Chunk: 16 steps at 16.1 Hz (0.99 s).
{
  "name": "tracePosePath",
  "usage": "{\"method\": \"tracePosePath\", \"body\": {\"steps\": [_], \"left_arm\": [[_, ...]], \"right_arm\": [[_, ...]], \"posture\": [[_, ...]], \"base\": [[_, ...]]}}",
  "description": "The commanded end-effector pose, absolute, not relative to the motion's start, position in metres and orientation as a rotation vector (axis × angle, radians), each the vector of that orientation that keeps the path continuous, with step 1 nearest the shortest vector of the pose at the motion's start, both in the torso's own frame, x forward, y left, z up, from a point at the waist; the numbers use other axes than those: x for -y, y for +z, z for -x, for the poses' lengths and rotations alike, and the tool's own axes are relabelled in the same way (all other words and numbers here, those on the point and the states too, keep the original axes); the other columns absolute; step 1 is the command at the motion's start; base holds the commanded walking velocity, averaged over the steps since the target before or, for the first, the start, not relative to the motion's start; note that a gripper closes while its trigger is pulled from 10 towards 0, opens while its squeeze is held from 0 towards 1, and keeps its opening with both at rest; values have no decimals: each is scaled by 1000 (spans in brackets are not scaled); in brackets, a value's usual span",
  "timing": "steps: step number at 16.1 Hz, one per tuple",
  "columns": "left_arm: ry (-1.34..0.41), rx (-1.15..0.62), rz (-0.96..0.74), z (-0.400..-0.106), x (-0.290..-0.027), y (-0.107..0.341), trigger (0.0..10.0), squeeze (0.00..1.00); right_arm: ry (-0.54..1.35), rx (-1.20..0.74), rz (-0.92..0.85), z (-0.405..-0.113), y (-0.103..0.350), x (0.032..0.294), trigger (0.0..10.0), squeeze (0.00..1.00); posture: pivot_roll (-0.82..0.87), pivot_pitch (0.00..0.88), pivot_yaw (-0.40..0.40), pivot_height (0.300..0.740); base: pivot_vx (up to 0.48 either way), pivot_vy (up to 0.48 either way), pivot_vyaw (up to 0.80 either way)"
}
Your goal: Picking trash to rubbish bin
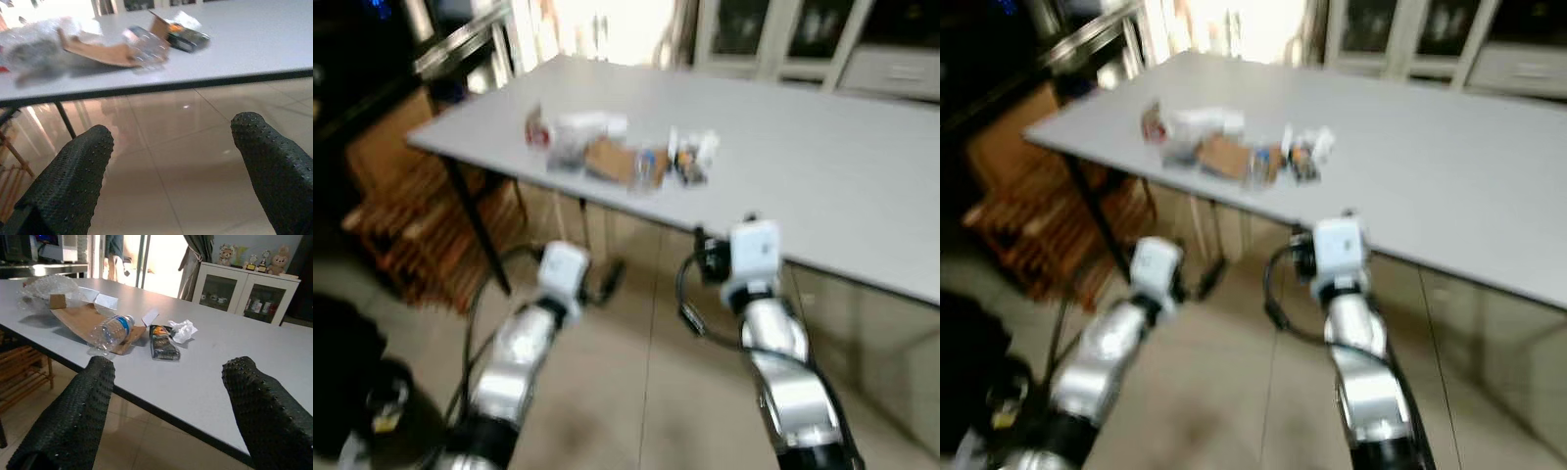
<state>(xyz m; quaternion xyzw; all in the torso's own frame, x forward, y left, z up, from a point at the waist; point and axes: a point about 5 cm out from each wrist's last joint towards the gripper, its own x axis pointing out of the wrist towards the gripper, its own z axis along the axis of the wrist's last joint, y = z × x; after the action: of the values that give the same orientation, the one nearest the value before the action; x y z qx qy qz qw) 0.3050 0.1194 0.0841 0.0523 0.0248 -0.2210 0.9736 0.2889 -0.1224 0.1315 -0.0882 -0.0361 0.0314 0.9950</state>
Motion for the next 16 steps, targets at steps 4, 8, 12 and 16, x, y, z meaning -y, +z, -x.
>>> {"method": "tracePosePath", "body": {"steps": [4, 8, 12, 16], "left_arm": [[-470, -36, -107, -305, -108, 87, 10000, 0], [-466, -38, -110, -305, -109, 87, 10000, 0], [-465, -38, -113, -305, -110, 87, 10000, 0], [-454, -24, -101, -307, -115, 92, 10000, 0]], "right_arm": [[19, 74, 158, -289, 134, 134, 10000, 0], [10, 63, 161, -290, 133, 135, 10000, 0], [5, 63, 165, -290, 133, 136, 10000, 0], [6, 68, 173, -290, 133, 134, 10000, 0]], "posture": [[-83, 46, 45, 740], [-80, 47, 45, 740], [-78, 48, 45, 740], [-75, 47, 48, 740]], "base": [[396, 0, 0], [372, 0, -600], [368, 0, -645], [151, 0, 0]]}}
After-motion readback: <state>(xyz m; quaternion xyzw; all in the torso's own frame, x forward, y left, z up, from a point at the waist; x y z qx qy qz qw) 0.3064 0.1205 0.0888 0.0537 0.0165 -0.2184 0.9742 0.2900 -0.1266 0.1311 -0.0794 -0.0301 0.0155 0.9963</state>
